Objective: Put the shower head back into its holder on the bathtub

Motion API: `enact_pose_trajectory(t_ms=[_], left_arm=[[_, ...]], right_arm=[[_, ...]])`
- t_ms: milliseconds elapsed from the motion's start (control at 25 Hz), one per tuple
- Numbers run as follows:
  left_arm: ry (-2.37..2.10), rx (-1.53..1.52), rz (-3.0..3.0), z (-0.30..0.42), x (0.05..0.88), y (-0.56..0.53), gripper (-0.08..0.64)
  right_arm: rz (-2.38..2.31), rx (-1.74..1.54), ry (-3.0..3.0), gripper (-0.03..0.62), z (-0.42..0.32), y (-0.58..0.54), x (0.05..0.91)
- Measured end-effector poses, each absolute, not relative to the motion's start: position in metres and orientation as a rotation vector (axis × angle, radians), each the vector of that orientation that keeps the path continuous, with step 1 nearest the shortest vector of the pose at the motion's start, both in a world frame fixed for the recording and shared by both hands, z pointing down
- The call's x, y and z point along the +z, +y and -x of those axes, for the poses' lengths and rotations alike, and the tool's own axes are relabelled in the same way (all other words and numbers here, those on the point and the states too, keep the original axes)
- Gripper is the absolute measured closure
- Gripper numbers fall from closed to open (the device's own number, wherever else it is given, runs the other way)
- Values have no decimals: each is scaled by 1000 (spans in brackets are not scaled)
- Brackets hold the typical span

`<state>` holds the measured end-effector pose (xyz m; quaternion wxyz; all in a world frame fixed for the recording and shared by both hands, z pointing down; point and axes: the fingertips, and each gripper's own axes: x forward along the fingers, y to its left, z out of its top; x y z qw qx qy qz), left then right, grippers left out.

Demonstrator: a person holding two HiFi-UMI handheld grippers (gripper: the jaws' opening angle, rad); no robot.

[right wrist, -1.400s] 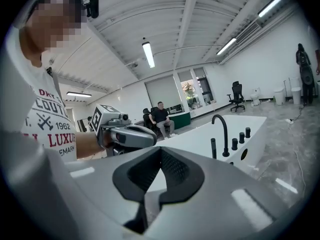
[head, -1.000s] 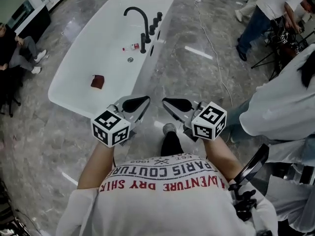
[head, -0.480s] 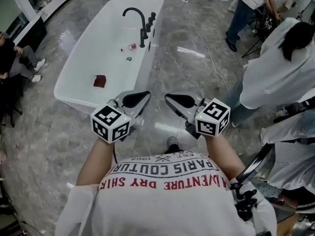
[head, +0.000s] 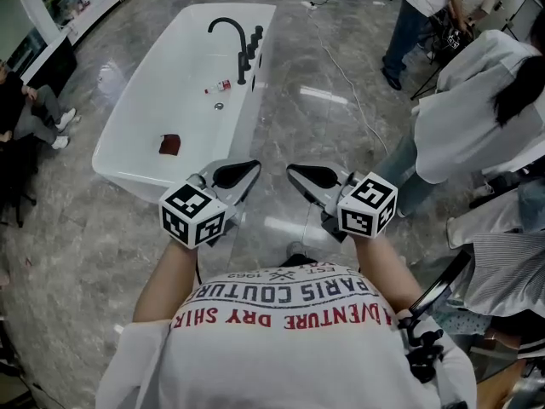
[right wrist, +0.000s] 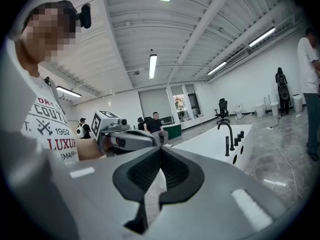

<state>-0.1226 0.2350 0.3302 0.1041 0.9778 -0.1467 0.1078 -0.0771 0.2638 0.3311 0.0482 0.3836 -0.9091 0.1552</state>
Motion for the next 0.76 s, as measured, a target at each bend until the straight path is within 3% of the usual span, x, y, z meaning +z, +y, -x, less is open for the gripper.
enact_pose_trajectory(t_ms=[760], left_arm=[[-426, 326, -2885, 113, 334, 244, 555]], right_arm=[[-1175, 468, -2781, 588, 67, 271, 338]])
